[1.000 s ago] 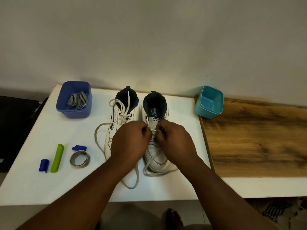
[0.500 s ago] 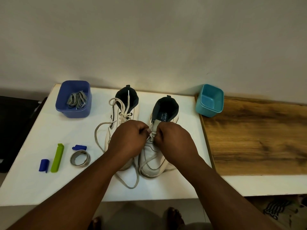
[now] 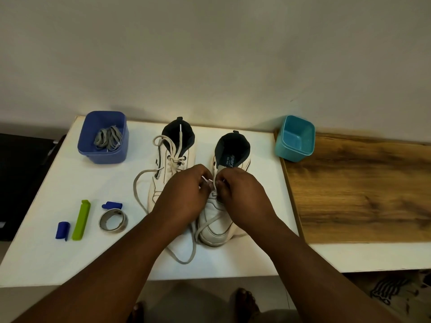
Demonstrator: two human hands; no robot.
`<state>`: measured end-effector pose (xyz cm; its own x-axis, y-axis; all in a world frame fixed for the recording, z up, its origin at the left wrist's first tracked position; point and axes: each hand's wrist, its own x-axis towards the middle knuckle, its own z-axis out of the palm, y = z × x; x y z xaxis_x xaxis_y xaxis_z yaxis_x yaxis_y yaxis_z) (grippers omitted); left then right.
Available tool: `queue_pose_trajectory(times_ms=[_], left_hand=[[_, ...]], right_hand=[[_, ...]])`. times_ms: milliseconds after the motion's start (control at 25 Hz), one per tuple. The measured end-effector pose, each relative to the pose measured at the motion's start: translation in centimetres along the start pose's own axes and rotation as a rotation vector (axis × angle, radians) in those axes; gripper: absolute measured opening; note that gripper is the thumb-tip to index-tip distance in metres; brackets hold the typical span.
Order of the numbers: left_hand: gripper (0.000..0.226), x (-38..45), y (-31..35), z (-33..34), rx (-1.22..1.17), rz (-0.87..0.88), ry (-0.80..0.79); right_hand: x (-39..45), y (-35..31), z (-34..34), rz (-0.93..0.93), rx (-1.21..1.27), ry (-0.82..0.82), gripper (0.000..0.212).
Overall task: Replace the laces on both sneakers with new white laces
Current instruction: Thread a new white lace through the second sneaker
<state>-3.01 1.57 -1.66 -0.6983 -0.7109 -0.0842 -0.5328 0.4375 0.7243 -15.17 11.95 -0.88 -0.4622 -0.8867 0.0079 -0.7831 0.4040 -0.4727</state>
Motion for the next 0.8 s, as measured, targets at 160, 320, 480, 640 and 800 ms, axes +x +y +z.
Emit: queue_pose_trajectory(times_ms=[160, 320, 480, 640, 800], left_hand=[[0.005, -0.4, 0.9, -0.6, 0.065, -0.010, 0.106], [0.013, -0.2, 2.3, -2.7, -0.621, -0.349, 0.144], [0.021, -0.2, 2.9, -5.1, -1.037, -0.200, 0.688], [0.012, 0.1, 1.7, -7.2, -1.128, 0.047, 0.960], [0.018, -0.2, 0.5, -2.7, -0.016, 0.116, 0.204]], right_hand=[[0.0, 0.3, -0.9, -0.029, -0.077, -0.045, 0.027], [-0.3, 0.5, -1.8, -0.005, -0.150, -0.103, 0.031], [-0.4, 0.4, -1.8, 0.003, -0.134, -0.121, 0.033], [-0.4, 0.5, -1.8, 0.049, -0.027, -0.130, 0.027], [-0.2, 0.7, -2.0, 0.071, 0.016, -0.213, 0.028]])
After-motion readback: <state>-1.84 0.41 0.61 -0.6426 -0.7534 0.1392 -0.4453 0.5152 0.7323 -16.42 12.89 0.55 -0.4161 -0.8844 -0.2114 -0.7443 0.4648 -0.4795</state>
